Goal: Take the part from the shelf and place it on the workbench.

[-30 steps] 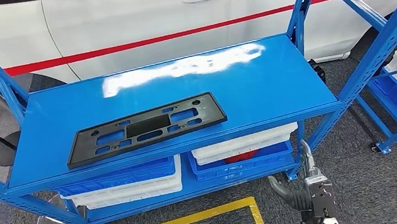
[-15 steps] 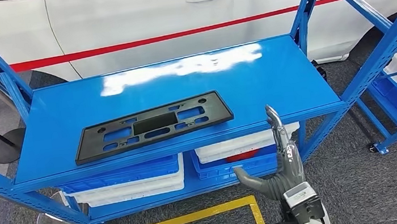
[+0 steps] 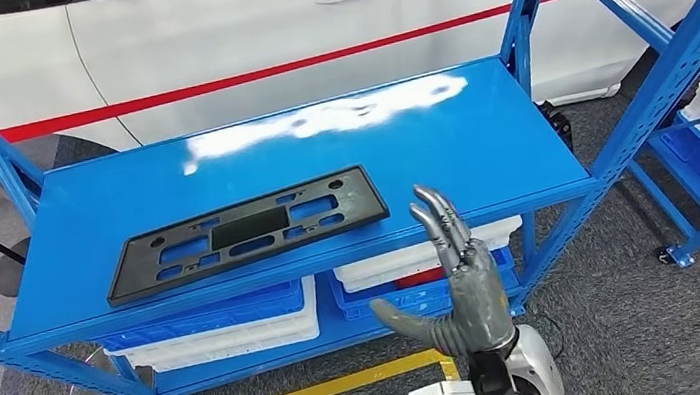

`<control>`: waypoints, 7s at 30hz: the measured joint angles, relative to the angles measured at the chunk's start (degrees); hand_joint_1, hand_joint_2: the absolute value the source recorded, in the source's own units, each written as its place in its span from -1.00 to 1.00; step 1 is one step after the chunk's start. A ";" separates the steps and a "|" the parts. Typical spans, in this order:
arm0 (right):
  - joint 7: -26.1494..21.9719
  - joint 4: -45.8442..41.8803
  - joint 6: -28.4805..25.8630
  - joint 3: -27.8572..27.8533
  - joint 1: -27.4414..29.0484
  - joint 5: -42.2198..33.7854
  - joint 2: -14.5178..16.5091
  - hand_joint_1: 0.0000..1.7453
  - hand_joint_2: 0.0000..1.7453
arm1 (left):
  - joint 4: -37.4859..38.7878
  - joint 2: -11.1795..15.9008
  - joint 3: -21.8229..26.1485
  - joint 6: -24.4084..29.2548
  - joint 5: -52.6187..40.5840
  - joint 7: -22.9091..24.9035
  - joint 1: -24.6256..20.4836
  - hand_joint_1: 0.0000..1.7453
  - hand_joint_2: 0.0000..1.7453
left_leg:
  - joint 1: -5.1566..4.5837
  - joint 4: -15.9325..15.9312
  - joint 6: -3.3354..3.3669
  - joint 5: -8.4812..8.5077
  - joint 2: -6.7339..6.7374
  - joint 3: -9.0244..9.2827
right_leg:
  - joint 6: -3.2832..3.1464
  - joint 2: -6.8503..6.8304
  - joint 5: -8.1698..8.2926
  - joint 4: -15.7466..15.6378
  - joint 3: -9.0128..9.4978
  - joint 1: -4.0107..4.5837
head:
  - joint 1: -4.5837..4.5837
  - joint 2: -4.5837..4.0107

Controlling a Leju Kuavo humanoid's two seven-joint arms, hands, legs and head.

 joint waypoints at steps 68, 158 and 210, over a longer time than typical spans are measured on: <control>24.14 56.39 -11.22 8.27 -19.40 43.00 20.15 -1.00 1.00 | 1.59 0.16 2.26 -12.40 -11.43 3.22 -1.38 -1.00 -1.00 | 0.45 -10.29 0.03 10.79 -0.21 0.68 | -0.14 0.61 -1.07 -0.26 1.60 0.98 | -0.55 -0.01; -19.38 -14.82 4.79 -8.63 18.92 -41.96 8.50 1.00 1.00 | 1.81 -1.75 14.69 -1.94 -5.66 6.22 -0.64 -1.00 1.00 | -0.40 -6.24 1.90 2.74 -1.35 4.60 | -0.99 1.10 2.89 0.60 -3.80 1.62 | -0.51 0.00; -19.32 -13.01 9.09 -19.44 27.27 -36.68 17.34 1.00 1.00 | 1.48 0.53 16.52 -3.77 -7.24 12.09 -1.34 -1.00 1.00 | -0.04 -13.58 -0.05 6.37 6.53 7.53 | 0.69 -1.92 -1.20 0.63 0.96 -0.26 | 0.02 -0.01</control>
